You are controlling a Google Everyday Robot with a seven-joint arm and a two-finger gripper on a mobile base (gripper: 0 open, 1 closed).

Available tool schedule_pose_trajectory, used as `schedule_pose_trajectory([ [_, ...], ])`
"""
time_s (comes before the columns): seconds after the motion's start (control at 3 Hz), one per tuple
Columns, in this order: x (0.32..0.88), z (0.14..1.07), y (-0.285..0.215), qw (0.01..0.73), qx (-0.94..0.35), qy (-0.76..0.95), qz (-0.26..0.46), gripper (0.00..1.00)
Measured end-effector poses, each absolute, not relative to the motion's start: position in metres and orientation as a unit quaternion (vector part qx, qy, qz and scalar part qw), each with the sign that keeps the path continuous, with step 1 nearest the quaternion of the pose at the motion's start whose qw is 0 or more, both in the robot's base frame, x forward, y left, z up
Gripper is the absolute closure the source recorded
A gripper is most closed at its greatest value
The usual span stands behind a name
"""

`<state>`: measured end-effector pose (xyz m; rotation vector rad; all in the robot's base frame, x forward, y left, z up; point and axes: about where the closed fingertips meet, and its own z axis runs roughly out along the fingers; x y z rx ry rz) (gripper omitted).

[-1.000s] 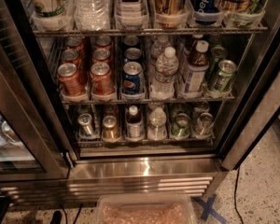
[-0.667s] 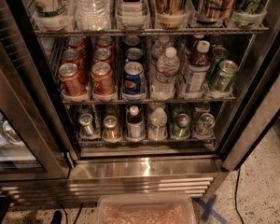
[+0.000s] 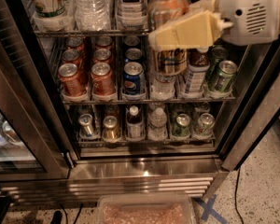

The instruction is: Pick orange can from top shelf of fridge

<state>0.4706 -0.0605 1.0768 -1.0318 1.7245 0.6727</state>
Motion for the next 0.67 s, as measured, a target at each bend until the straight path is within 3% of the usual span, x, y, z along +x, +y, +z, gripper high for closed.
schedule_pose_trajectory([
  [0.33,0.4421,1.063,-0.0291,0.447,-0.468,0.695,0.312,1.0],
  [0.67,0.4421,1.063,-0.0291,0.447,-0.468,0.695,0.312,1.0],
])
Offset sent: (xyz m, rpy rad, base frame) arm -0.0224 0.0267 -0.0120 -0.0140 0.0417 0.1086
